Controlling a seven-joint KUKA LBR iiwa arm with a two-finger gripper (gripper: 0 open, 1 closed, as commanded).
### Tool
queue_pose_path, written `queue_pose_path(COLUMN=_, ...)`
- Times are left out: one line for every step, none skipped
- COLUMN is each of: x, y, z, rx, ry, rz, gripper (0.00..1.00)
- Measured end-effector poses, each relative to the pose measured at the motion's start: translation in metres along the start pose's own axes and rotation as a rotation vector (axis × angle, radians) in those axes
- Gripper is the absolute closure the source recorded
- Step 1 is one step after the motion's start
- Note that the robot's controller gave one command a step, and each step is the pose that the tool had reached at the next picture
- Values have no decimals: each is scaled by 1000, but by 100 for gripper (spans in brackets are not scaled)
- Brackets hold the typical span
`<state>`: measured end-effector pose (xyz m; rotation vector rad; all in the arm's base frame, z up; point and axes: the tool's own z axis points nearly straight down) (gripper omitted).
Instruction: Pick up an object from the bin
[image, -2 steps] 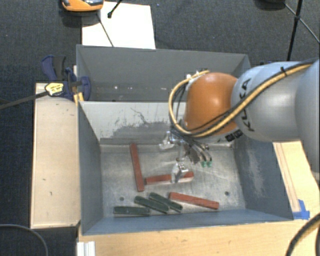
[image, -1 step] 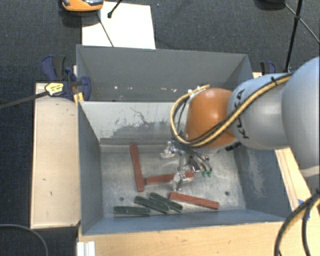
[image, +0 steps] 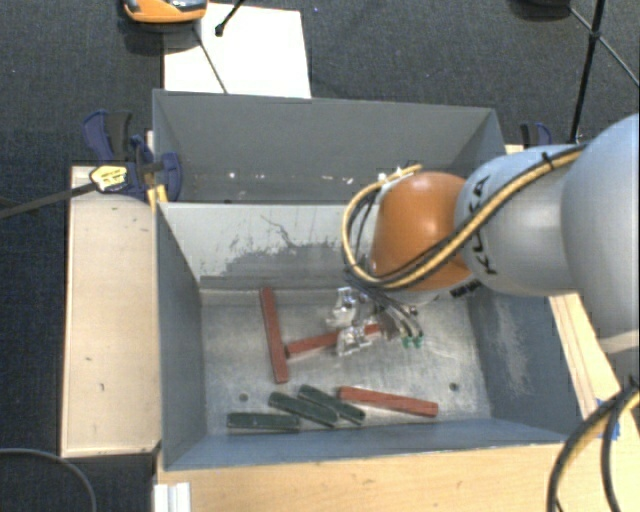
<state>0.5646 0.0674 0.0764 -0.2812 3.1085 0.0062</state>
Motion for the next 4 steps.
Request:
queue_pose_path(x=0, y=0, z=0, rx=0, ry=0, rz=0, gripper=100)
queue_pose_path(x=0, y=0, z=-1, rx=0, ry=4, rz=1, gripper=100)
queue_pose_path(x=4, y=0, z=-13, rx=1, ry=23, rz=2, gripper=100)
queue_pose_path(x=3, y=0, z=-33, rx=1, ry=23, rz=4, gripper=100)
